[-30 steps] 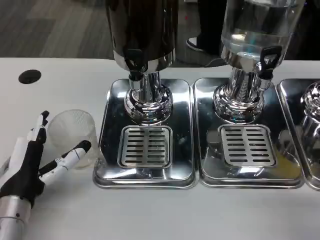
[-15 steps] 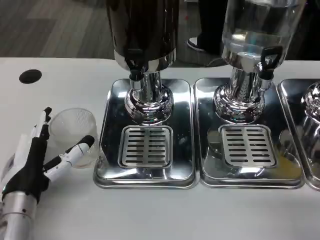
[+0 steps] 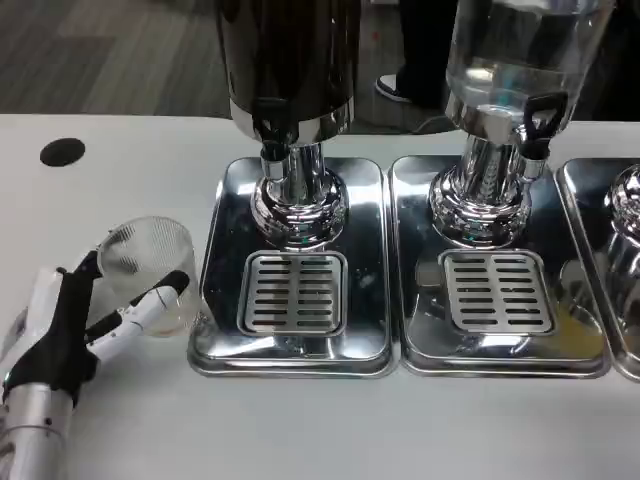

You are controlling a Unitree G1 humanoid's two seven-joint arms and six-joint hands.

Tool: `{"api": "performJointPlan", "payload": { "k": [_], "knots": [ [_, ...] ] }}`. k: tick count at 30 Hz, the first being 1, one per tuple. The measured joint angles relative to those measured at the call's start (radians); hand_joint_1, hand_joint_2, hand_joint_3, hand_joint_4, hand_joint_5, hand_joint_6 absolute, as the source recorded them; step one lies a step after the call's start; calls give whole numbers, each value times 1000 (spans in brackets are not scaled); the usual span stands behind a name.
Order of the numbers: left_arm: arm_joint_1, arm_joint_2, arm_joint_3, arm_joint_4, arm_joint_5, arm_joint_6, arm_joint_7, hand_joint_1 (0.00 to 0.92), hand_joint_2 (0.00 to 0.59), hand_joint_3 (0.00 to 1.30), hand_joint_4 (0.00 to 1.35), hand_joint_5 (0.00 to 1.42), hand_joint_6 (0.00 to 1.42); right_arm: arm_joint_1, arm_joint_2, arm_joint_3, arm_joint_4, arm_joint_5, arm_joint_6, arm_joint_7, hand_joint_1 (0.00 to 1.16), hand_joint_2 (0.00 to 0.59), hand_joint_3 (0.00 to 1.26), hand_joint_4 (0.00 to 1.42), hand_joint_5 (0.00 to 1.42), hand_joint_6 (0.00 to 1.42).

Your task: Grasp the cup under the faucet to collect the drink, then remove the cup.

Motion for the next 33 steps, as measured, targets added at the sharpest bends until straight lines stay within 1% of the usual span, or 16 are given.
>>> {"api": "performJointPlan", "payload": {
  "k": [9, 18, 33],
  "knots": [
    [9, 0, 17, -2, -3, -13, 21, 263, 178, 468, 521, 238, 0, 1, 2, -1, 0, 0, -12, 0, 677, 552, 408, 341, 261, 158],
    [24, -1, 23, -7, -39, -21, 21, 266, 189, 488, 528, 249, 0, 3, 5, -3, 0, 0, -14, 1, 677, 552, 408, 341, 261, 158],
    [53, -4, 36, -53, -47, -22, 12, 282, 193, 491, 530, 261, 0, 6, 13, -3, -1, 0, -15, 8, 685, 541, 408, 342, 261, 158]
  ]
}}
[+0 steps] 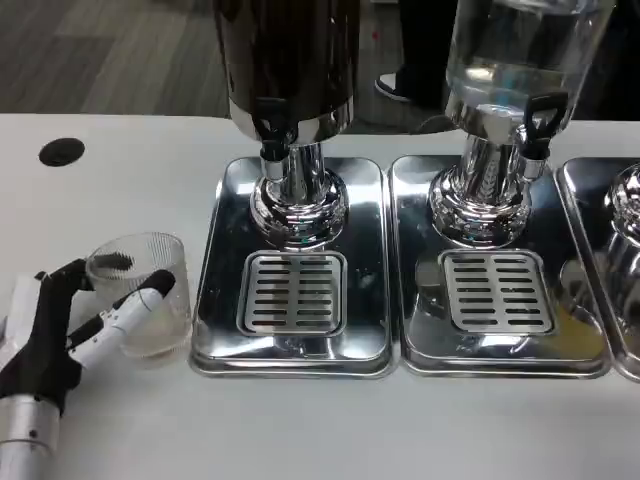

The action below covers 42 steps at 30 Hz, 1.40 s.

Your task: Grasp the cup under the faucet to collect the drink, then remove the cup.

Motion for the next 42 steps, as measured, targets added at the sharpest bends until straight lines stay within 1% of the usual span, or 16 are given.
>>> {"api": "performJointPlan", "payload": {
  "k": [6, 13, 16, 22, 24, 26, 31, 42],
  "knots": [
    [5, -11, 5, -31, -24, 0, -5, 287, 194, 488, 527, 264, 0, 5, 8, -1, 0, 0, -3, 1, 687, 540, 408, 342, 261, 158],
    [5, -20, 15, -73, -26, 3, -10, 294, 198, 483, 524, 265, 0, 8, 10, -6, 0, 0, -7, 3, 689, 540, 408, 342, 261, 158],
    [-1, -35, 15, -91, -24, 5, -10, 297, 199, 475, 516, 266, 0, 9, 11, -8, -2, 0, -8, 5, 689, 540, 408, 342, 261, 158],
    [-27, -54, -23, -95, 16, 17, -10, 298, 201, 474, 511, 266, 0, 12, 12, -13, -2, 3, -11, 9, 689, 540, 408, 342, 261, 158],
    [-36, -61, -47, -95, 37, 21, -10, 298, 203, 472, 510, 266, 0, 14, 12, -18, -2, 20, -13, 10, 689, 540, 408, 342, 261, 158],
    [-42, -68, -57, -93, 52, 22, -10, 300, 206, 471, 509, 266, 0, 14, 12, -19, -2, 21, -14, 10, 689, 540, 408, 342, 261, 158],
    [-58, -86, -87, -58, 72, 22, -3, 303, 210, 465, 508, 266, 0, 9, 12, -20, -2, 24, -14, 11, 689, 540, 408, 342, 261, 158],
    [-67, -90, -109, -37, 90, 10, 31, 309, 215, 459, 507, 266, 0, 1, 12, -20, -1, 25, -14, 17, 690, 540, 408, 342, 268, 158]
  ]
}}
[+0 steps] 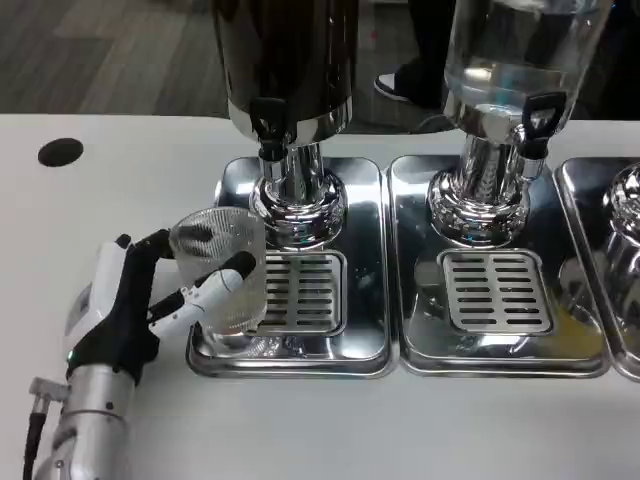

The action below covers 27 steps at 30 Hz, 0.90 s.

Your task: Grasp the cup under the faucet to collect the drink, then remove the cup.

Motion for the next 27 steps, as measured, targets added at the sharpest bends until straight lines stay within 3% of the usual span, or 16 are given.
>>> {"api": "performJointPlan", "payload": {
  "k": [8, 27],
  "knots": [
    [0, -26, -13, 0, -7, -12, 4, 312, 217, 459, 507, 266, 0, -10, 0, 0, 0, 0, 0, 5, 691, 540, 408, 342, 271, 158],
    [0, -40, -8, -1, -36, -12, 3, 319, 224, 459, 507, 266, 0, -7, 2, 0, 2, 0, 0, 8, 691, 540, 408, 342, 271, 158]
  ]
}}
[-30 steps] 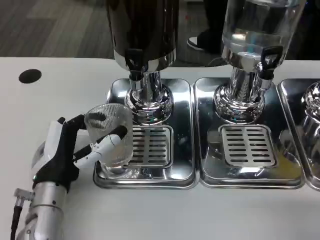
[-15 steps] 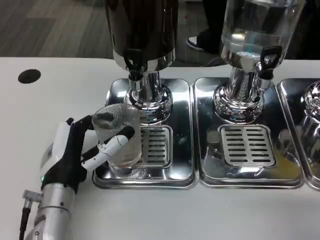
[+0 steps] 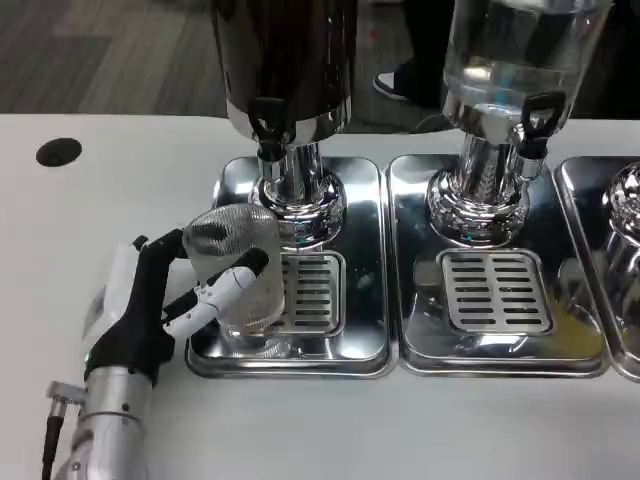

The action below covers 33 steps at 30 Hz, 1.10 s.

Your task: Grasp the cup under the faucet to collect the drink, then remove the cup.

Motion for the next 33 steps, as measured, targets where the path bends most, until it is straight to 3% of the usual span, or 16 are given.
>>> {"api": "performJointPlan", "payload": {
  "k": [17, 33],
  "knots": [
    [0, -34, -20, -51, 3, 6, -1, 308, 235, 466, 507, 266, 0, 10, 1, 0, 7, 0, -1, 0, 698, 545, 408, 342, 271, 158],
    [0, -34, -14, -49, 1, 16, -1, 307, 238, 468, 507, 271, 0, 12, 1, 0, 11, 9, -3, 0, 707, 546, 408, 342, 275, 158]
  ]
}}
